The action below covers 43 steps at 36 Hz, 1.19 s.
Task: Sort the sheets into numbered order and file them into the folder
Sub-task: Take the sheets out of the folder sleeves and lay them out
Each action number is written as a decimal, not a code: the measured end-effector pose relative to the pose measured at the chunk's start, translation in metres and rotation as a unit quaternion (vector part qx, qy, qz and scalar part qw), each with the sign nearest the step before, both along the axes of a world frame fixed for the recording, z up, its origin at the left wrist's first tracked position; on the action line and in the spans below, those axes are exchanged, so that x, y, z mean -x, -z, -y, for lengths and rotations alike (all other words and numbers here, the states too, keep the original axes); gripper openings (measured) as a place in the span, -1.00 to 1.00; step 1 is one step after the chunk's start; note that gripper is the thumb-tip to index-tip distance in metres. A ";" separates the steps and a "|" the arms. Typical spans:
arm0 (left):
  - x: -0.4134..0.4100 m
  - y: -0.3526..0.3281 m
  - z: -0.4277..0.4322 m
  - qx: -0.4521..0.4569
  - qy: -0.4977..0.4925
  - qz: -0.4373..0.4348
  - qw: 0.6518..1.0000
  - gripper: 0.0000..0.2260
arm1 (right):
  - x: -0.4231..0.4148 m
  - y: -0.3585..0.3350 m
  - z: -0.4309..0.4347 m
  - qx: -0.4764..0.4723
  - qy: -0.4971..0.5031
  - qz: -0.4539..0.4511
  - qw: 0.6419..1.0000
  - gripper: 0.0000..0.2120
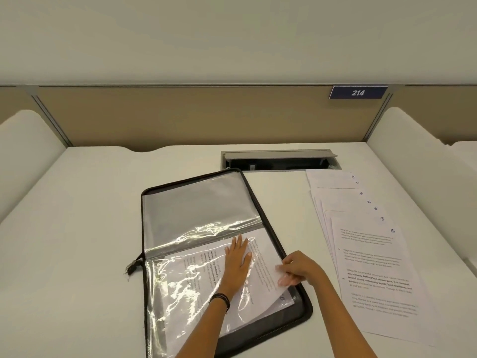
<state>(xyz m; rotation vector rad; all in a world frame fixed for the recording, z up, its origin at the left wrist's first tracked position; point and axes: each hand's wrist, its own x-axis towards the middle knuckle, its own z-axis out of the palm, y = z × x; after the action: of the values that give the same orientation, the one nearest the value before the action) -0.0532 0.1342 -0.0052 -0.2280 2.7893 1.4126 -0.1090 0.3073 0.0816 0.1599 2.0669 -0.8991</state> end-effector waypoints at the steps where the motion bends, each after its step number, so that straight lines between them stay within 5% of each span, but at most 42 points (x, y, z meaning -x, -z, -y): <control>1: 0.001 0.001 0.000 0.003 -0.002 -0.001 1.000 -0.58 | 0.000 0.002 0.000 -0.012 -0.006 -0.012 1.000 -0.87; 6: 0.002 -0.001 -0.001 0.018 -0.008 0.005 1.000 -0.51 | 0.000 0.006 0.002 -0.078 -0.023 -0.108 0.991 -0.84; 10: 0.001 0.006 0.000 0.071 0.008 -0.004 0.997 -0.06 | 0.004 0.000 0.004 -0.082 -0.031 -0.129 0.988 -0.85; 18: 0.004 0.002 0.001 0.126 0.028 0.010 0.992 -0.10 | 0.021 -0.021 -0.016 -0.099 0.017 -0.213 0.972 -0.65; 21: 0.008 -0.003 0.003 0.122 0.030 0.013 0.992 -0.13 | 0.023 -0.035 -0.024 -0.109 0.041 -0.259 0.959 -0.90; 25: 0.012 -0.008 0.004 0.113 0.031 0.011 0.993 -0.07 | 0.028 -0.052 -0.030 -0.104 0.096 -0.310 0.940 -0.87; 33: 0.010 -0.005 0.003 0.122 0.028 -0.003 0.992 -0.17 | 0.034 -0.051 -0.044 -0.010 0.145 -0.252 0.957 -0.90; 43: 0.003 0.005 0.003 0.156 0.043 -0.007 0.987 -0.23 | 0.006 0.010 -0.057 -0.138 0.026 -0.139 0.980 -0.66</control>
<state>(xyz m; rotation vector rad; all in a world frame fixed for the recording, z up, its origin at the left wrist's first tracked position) -0.0564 0.1307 -0.0101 -0.0983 2.9794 0.9588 -0.1150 0.3644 0.0719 0.2485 2.4564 -0.6916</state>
